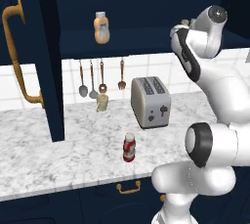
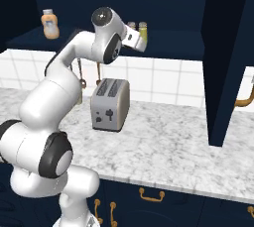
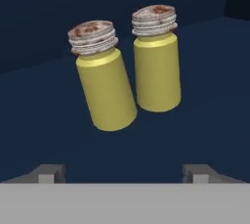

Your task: Put the shaker and condiment bottle from the counter next to their counterparts in the cabinet.

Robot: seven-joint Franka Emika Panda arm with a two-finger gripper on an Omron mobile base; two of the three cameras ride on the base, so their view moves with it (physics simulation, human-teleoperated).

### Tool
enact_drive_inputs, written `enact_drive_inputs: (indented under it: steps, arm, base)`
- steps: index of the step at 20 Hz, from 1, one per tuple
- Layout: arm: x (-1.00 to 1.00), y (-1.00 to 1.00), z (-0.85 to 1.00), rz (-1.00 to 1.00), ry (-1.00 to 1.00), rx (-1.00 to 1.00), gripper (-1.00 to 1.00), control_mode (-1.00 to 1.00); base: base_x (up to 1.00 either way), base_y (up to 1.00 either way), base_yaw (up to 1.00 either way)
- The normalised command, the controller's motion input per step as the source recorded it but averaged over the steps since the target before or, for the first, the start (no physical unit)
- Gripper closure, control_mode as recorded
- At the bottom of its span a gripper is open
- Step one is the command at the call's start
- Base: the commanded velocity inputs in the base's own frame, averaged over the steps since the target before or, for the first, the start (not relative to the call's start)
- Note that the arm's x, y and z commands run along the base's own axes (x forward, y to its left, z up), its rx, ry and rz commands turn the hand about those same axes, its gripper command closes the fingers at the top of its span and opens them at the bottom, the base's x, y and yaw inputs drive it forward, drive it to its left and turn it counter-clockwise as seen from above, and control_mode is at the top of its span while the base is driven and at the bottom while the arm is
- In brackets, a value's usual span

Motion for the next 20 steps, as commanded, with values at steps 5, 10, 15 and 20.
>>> enact_drive_inputs:
  steps: [5, 10, 15, 20]
  arm:
    - [-0.77, 0.04, -0.36, 0.03, -0.09, 0.0, -1.0, -1.0]
    - [-0.62, 0.34, -0.43, 0.21, -0.05, 0.0, -1.0, -1.0]
    - [-0.51, 0.44, -0.53, 0.42, -0.03, 0.0, -1.0, -1.0]
    - [-0.45, 0.45, -0.59, 0.51, -0.08, -0.06, -1.0, -1.0]
  base:
    - [0.0, 0.0, 0.0]
    - [0.0, 0.0, 0.0]
    - [0.0, 0.0, 0.0]
    - [0.0, 0.0, 0.0]
